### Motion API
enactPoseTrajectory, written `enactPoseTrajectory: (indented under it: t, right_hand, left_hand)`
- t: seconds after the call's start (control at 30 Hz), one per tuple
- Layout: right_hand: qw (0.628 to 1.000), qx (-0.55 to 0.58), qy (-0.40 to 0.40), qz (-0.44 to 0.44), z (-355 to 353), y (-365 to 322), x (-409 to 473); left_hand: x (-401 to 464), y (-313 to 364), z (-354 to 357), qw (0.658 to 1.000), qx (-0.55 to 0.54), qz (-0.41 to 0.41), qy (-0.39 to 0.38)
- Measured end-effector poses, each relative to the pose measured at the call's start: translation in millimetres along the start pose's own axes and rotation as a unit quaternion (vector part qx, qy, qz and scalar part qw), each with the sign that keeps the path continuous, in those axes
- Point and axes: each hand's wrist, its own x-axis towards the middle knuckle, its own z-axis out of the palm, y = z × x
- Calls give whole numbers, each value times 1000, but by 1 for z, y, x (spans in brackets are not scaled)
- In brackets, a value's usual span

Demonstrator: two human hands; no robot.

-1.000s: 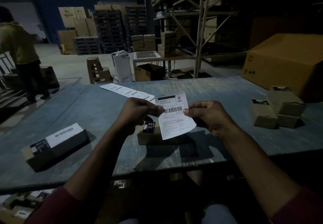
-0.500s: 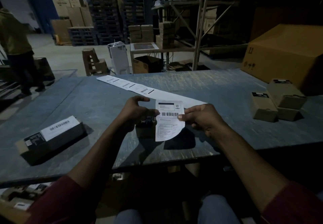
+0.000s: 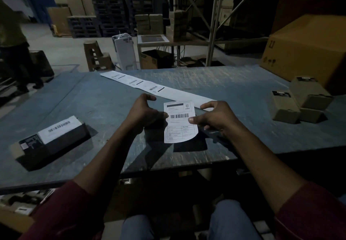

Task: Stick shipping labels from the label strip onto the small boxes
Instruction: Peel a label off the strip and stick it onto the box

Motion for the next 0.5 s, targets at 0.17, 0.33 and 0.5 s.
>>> enactPoseTrajectory:
  t: [0.17,0.33,0.5]
  right_hand:
    - [1000,-5,-7,6,2,0,5]
    - [1000,-10,-3,8,2,0,5]
    - [1000,-14,-9,1,3,-3,7]
  left_hand:
    - [5,-5,3,999,41,14,21]
    - [7,-6,6,997,69,35,27]
    - [11,-8,6,994,89,52,25]
